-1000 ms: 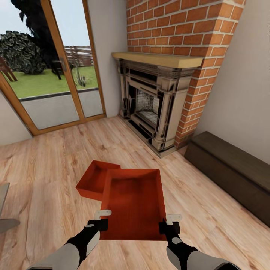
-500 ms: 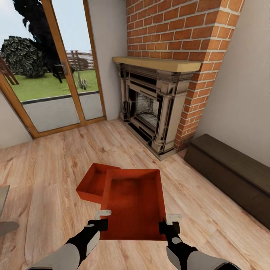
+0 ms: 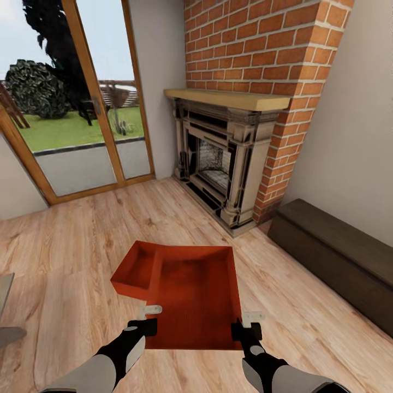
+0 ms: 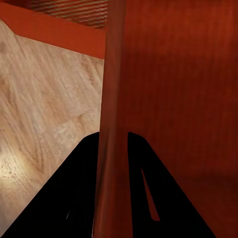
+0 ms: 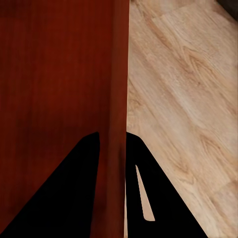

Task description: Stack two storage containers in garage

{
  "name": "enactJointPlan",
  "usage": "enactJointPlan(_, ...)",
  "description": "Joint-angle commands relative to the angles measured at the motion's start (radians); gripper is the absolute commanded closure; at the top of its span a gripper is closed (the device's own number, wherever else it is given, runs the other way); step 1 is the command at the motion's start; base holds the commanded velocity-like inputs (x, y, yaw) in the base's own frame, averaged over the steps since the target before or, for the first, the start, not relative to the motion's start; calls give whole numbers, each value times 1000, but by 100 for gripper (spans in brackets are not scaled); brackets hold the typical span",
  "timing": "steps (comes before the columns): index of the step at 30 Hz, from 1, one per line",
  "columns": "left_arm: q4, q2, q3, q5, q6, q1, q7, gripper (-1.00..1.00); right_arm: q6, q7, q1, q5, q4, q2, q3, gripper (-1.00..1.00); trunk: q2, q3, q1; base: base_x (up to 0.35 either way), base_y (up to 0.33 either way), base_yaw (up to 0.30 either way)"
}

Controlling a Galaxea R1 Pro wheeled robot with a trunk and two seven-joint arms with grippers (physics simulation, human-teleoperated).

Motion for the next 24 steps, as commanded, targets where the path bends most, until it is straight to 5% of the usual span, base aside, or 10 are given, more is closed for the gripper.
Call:
enactJointPlan(1,1,4,19,-3,6,0,29,100,-10,-7,-2,-14,-2,0,-53,100,-1,1,0,0,0,0)
enactJointPlan(24,1,4,19,-3,6,0,29,100,-10,-7,-2,-14,-2,0,-53,100,-1,38,0,0,0,0)
